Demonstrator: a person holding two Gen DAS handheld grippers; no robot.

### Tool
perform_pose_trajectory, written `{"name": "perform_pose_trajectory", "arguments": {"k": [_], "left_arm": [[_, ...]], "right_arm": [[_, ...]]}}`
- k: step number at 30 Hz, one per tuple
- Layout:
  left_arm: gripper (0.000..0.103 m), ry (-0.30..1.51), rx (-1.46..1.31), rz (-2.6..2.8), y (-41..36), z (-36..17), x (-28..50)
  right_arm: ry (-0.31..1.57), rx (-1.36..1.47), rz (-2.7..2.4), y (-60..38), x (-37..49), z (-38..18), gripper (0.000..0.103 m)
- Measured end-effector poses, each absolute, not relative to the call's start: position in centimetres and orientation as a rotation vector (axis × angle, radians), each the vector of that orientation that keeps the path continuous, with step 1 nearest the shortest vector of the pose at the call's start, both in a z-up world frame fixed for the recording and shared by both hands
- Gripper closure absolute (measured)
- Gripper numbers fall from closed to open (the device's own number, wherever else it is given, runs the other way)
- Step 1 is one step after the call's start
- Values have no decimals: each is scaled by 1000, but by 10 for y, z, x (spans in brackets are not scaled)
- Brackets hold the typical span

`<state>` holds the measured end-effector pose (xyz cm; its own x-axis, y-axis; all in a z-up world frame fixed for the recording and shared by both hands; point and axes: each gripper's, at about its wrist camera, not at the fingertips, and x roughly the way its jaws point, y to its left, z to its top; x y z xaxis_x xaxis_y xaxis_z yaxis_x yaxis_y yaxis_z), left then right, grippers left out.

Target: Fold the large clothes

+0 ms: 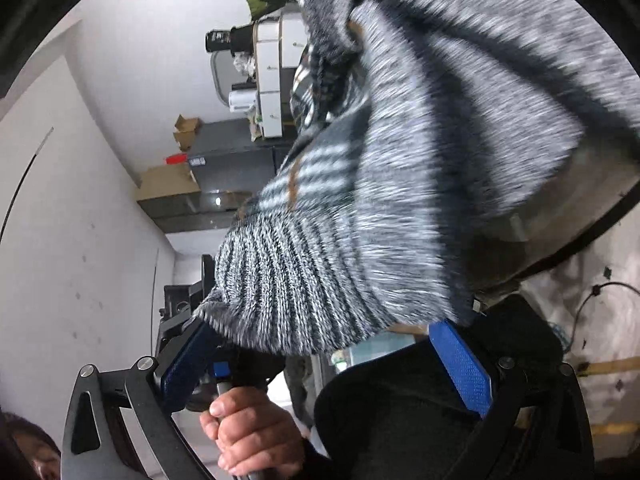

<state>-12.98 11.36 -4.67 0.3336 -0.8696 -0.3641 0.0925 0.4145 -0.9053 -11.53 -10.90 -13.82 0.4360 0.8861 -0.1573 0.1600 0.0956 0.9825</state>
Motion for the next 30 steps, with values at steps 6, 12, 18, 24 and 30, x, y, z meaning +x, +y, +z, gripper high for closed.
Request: {"name": "perform_pose_trajectory", "arguments": {"k": [6,12,18,24,30], "left_arm": [[102,1033,-922,-749,112,-43,-126],[102,1037,-894,-734,108,-44,-126],[102,1081,-883,-708,104,-57,-128],[102,1111,-864,-665,102,-67,-133],[102,1134,-812,-633,96,-68,-137]], "right_arm": [[957,1475,682,-136,-129,-154,0],[917,1387,617,-163,-147,-134,0],[768,952,443,-233,-164,-22,0],[881,591,204,-297,-145,19,0],[1113,541,132,-319,-124,-51,0]]}}
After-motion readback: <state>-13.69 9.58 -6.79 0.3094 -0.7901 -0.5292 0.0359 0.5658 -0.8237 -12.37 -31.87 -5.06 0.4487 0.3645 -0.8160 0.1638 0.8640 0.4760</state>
